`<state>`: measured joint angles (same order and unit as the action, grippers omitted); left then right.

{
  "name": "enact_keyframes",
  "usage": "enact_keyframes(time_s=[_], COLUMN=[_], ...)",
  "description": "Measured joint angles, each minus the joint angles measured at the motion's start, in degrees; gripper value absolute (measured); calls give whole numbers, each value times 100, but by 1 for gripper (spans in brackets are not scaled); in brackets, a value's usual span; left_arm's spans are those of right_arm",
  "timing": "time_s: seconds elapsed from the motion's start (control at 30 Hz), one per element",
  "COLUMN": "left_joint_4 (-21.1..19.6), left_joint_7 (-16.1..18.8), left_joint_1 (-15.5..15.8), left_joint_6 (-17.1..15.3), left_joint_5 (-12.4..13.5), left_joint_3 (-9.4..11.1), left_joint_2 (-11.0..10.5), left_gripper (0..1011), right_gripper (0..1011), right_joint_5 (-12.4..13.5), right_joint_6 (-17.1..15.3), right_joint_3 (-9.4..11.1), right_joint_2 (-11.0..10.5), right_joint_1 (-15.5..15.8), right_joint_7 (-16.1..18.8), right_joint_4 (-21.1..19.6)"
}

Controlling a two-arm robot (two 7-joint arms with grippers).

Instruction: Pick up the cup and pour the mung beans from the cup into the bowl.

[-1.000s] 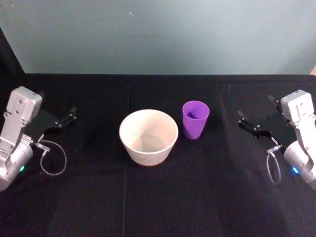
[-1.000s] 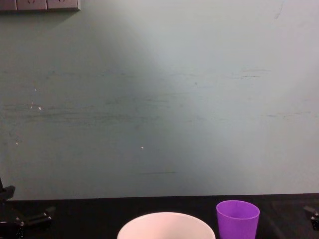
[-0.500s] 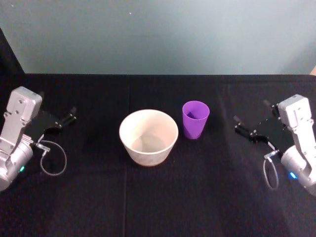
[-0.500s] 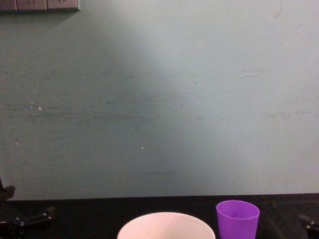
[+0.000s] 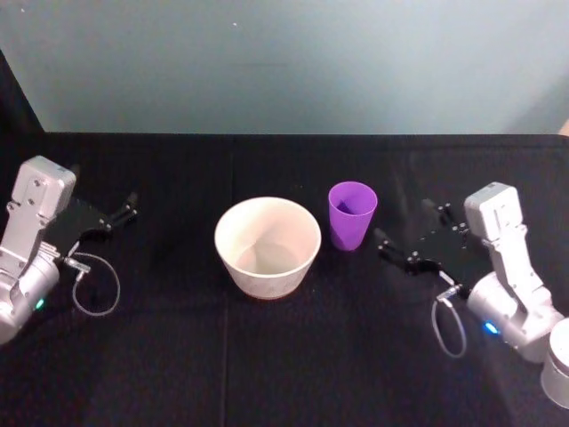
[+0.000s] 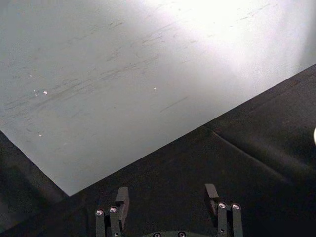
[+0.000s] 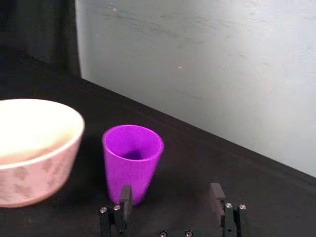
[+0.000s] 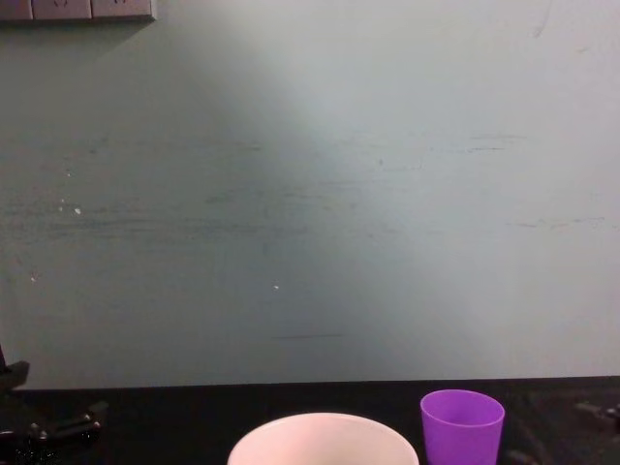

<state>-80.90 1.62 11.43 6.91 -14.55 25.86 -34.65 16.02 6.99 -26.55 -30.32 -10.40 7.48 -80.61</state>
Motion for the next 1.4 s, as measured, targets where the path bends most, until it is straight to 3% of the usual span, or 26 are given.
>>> enact_keyframes(time_s=[0.53,1.4], left_joint_4=[0,0], left_joint_7=[0,0], left_joint_1=[0,0], left_joint_6=[0,0], left_joint_5=[0,0], left_joint_3=[0,0], left_joint_2=[0,0], left_gripper=[1000,1000], right_gripper=[1003,1002], right_joint_5=[230,235], right_joint_6=[92,-49], right_joint_3=[11,162], right_joint_2=[594,1177], right_joint_1=[-327,-878], right_joint_7=[689,1284], right_joint_4=[593,1390])
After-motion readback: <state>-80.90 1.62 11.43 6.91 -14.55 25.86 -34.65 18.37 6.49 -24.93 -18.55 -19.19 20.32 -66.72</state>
